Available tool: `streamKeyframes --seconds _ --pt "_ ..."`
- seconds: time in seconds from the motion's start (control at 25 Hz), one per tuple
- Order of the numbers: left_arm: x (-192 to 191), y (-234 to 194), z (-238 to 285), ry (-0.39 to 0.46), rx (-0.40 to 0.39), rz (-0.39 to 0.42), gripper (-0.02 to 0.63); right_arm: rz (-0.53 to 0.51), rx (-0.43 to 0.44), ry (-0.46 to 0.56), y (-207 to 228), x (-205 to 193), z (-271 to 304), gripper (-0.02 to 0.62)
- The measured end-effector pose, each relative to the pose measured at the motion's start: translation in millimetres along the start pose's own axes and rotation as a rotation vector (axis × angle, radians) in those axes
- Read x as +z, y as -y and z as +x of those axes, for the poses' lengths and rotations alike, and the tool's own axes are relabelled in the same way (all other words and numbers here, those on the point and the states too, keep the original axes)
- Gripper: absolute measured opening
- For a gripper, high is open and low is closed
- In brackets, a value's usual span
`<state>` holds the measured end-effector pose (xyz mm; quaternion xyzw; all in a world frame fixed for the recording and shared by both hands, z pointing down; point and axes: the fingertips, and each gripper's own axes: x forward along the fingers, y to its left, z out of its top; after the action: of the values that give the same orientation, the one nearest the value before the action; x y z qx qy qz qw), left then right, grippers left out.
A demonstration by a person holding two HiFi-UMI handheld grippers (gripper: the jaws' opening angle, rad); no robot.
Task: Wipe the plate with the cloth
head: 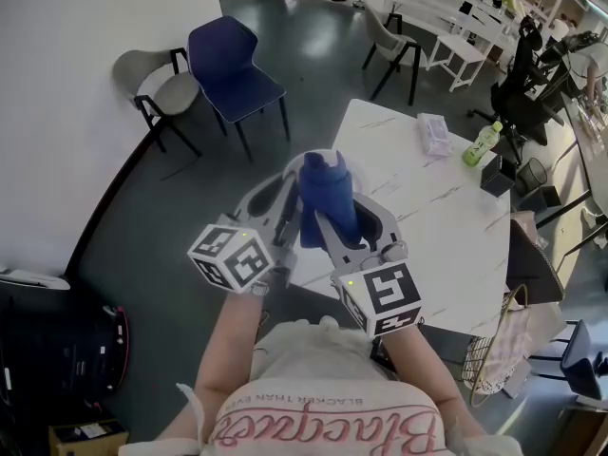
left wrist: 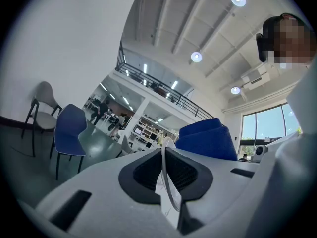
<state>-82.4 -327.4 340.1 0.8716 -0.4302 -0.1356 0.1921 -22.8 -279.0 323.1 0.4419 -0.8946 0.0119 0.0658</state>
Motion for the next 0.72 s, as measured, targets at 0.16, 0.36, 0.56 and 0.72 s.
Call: streamKeyframes --seconds 0.16,0.36,0.56,0.72 --pt "-5 3 0 -0.004 0.002 -0.01 0.021 -0.052 0.024 -0.055 -8 -14 17 0.132" --pt "-8 -3 -2 -0.005 0.013 -0.039 0.021 -0.141 0.008 -0.128 -7 -33 34 0.132" --pt "-11 -1 -2 -0.009 0.002 -0.047 0.021 -0.238 -0.036 -0.182 5 -44 30 0.132" --pt "-14 2 1 -0.015 -0.009 -0.049 0.021 -0.249 -0.064 -0.219 18 -53 23 0.133"
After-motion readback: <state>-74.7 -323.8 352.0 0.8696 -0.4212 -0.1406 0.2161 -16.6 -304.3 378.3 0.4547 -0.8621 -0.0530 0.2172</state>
